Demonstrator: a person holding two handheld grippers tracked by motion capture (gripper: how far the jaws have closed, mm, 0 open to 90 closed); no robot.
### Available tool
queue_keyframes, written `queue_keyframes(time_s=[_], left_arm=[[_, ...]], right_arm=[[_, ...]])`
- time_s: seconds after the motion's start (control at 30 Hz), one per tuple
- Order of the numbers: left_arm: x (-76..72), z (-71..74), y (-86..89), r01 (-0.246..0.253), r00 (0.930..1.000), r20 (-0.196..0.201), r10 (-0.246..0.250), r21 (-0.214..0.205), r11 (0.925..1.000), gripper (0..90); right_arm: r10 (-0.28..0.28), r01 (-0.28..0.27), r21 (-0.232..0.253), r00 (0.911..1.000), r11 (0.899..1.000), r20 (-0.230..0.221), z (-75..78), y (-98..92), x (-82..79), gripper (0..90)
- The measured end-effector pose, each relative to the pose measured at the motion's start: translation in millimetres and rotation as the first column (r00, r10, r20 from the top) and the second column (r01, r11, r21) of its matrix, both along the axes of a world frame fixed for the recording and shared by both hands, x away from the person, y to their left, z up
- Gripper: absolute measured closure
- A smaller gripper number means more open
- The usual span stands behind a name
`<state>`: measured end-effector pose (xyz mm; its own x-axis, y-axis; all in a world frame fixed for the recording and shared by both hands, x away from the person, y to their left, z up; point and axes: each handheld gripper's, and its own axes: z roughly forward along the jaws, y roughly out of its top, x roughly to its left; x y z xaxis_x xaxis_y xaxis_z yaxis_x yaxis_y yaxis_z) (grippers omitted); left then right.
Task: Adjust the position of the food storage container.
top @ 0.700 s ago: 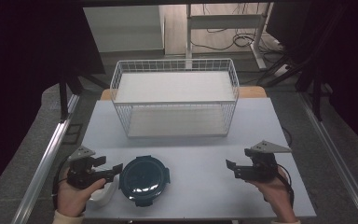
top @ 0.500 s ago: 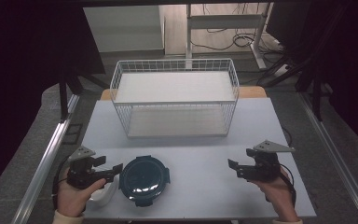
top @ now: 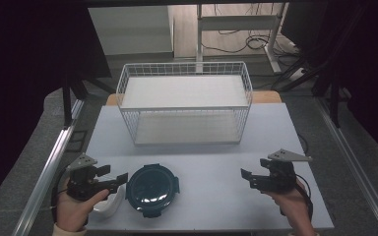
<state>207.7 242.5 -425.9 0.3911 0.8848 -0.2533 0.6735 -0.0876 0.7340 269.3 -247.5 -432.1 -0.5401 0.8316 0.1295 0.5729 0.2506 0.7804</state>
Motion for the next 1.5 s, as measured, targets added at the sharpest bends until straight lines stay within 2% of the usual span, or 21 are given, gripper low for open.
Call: queue_keyframes(time_s=[0.23,0.47,0.57,0.73,0.87,0.93,1.0,1.13,1.27,1.5], left_arm=[[5.3,2.7,-4.5,0.014,0.9998,-0.013,-0.014,-0.006,0.9999,27.9],[-4.5,8.8,-3.1,0.039,0.9991,-0.018,-0.039,0.009,0.9992,42.0],[-10.2,4.8,1.7,0.022,0.9991,-0.038,-0.021,0.029,0.9993,45.8],[-8.8,-1.7,3.9,0.003,0.9974,-0.073,0.0,0.045,0.999,53.5],[-6.9,-9.4,1.7,-0.024,0.9947,-0.098,0.032,0.079,0.9966,61.9],[-7.2,-11.5,1.1,-0.025,0.9938,-0.105,0.034,0.085,0.9961,66.9],[-8.4,-17.9,-1.5,-0.014,0.9902,-0.137,0.025,0.081,0.9966,72.2],[-8.6,-24.5,-2.6,-0.024,0.9869,-0.156,0.04,0.1,0.9947,80.1],[-9.2,-29.5,-3.3,-0.024,0.9843,-0.172,0.042,0.103,0.9944,84.3],[-9.3,-38.4,-7.4,-0.015,0.9796,-0.198,0.037,0.113,0.9935,85.5]], right_arm=[[-0.019,0.018,-0.012,0.9997,1.0,-0.014,-0.5,-5.2,-1.7,18.9],[-0.019,0.019,-0.018,0.9997,1.0,-0.015,0.0,-5.8,-4.9,19.1],[-0.015,0.015,-0.033,0.9997,0.999,-0.018,-0.6,-1.7,-5.9,19.1],[-0.016,0.015,-0.049,0.9997,0.999,-0.02,-1.8,1.8,-4.2,19.1],[-0.022,0.02,-0.06,0.9994,0.998,-0.028,-5.0,1.4,-2.5,19.1],[-0.022,0.02,-0.062,0.9993,0.998,-0.029,-5.7,1.3,-2.3,19.1],[-0.021,0.019,-0.068,0.9993,0.998,-0.03,-7.2,2.1,-2.4,19.1],[-0.018,0.015,-0.078,0.9995,0.997,-0.027,-7.4,3.7,-2.6,19.1],[-0.016,0.014,-0.082,0.9995,0.997,-0.026,-8.0,4.3,-2.1,19.1],[-0.018,0.015,-0.103,0.9995,0.995,-0.028,-11.2,5.8,-1.1,19.1]])
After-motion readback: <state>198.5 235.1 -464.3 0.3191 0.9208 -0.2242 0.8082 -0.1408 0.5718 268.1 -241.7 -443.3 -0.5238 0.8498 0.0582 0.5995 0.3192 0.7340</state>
